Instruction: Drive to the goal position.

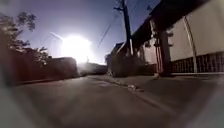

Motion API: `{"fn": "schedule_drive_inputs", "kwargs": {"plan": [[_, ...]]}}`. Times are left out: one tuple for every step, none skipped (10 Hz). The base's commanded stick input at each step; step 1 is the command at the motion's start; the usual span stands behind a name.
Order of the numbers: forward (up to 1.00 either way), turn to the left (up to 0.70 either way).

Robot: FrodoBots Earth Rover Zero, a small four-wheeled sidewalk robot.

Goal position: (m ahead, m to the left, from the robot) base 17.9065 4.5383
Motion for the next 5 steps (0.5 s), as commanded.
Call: {"fn": "schedule_drive_inputs", "kwargs": {"plan": [[1.00,0.08],[1.00,0.08],[1.00,0.08],[1.00,0.05],[1.00,0.01]]}}
